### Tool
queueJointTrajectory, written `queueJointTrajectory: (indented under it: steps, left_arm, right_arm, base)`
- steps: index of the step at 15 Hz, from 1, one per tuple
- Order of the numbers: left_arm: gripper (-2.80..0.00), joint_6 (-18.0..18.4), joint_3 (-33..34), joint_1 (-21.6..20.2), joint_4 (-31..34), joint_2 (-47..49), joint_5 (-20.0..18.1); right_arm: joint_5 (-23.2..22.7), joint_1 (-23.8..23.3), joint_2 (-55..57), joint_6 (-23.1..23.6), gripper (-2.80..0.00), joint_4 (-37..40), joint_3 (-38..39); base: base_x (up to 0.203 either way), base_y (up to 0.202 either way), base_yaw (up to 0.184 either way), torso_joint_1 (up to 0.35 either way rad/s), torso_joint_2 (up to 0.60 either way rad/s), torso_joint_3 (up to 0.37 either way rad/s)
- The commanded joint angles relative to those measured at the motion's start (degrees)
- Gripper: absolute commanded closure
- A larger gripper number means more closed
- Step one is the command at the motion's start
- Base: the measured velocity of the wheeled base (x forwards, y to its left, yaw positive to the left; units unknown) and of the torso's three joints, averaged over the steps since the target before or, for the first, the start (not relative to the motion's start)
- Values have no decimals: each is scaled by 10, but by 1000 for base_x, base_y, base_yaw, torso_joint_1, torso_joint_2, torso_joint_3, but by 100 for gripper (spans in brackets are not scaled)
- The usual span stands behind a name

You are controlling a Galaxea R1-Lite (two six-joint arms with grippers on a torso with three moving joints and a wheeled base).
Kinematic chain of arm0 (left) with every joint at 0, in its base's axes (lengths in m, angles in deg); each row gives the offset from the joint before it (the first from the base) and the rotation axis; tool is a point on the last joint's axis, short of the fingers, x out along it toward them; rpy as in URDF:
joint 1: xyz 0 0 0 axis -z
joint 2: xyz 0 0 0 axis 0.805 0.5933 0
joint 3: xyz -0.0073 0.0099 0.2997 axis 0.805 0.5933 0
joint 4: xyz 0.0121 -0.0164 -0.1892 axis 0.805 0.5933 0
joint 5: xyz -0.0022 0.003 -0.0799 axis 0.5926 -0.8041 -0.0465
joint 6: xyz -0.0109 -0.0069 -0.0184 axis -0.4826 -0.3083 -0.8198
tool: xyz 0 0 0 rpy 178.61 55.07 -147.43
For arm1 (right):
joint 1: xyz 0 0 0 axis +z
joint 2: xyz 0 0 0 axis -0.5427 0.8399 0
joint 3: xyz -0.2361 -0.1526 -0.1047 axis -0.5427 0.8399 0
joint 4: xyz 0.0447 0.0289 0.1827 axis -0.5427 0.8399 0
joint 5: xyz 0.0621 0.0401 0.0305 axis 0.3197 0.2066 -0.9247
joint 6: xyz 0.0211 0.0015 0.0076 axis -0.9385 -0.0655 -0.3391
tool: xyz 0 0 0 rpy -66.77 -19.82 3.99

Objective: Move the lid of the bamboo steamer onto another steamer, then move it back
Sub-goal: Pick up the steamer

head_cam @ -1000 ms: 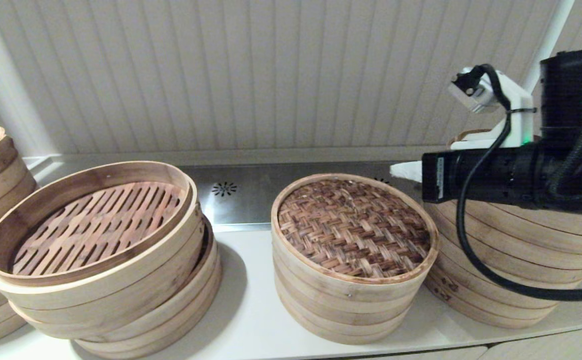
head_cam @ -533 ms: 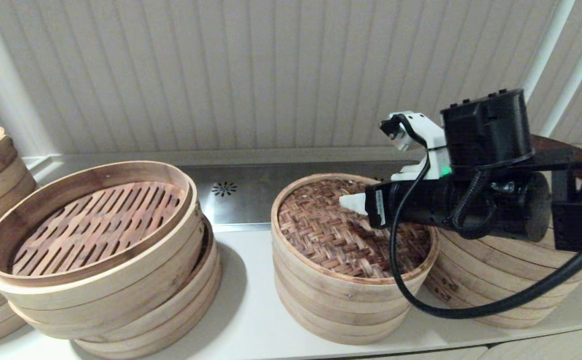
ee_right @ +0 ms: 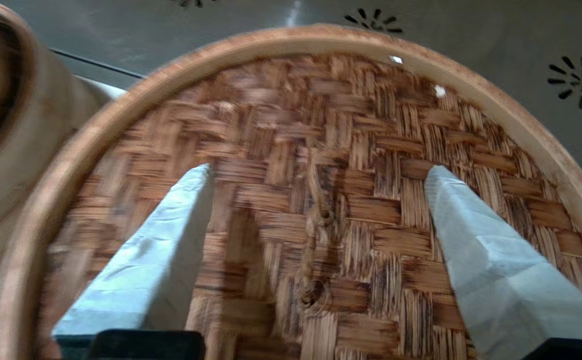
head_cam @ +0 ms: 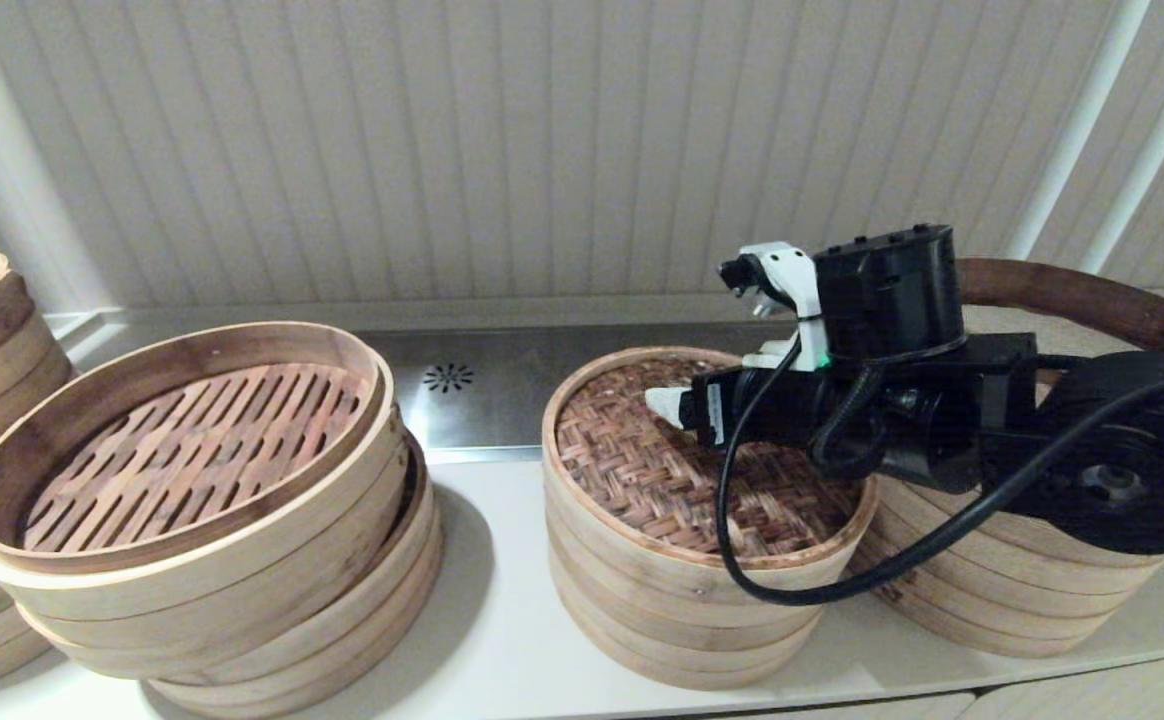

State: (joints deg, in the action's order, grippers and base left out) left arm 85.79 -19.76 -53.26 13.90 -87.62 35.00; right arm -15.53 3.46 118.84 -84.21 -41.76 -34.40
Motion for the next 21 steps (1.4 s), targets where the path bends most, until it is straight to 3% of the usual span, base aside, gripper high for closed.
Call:
queueJointTrajectory:
  steps: [1, 5, 6, 21]
  left_arm:
    - [0, 0, 0, 0, 0, 0, 0]
    - [0, 0, -1, 0, 0, 1, 0]
    - [0, 0, 0, 0, 0, 0, 0]
    - [0, 0, 0, 0, 0, 1, 0]
  right_arm:
    - [13, 0, 17, 2, -280, -6, 2]
    - [20, 0, 21, 6, -280, -10, 7]
    - [20, 0, 21, 7, 0, -10, 7]
    - [22, 9, 12, 10, 0, -10, 10]
  base:
    - [0, 0, 0, 0, 0, 0]
    - [0, 0, 0, 0, 0, 0]
    - [0, 0, 0, 0, 0, 0]
    - [0, 0, 0, 0, 0, 0]
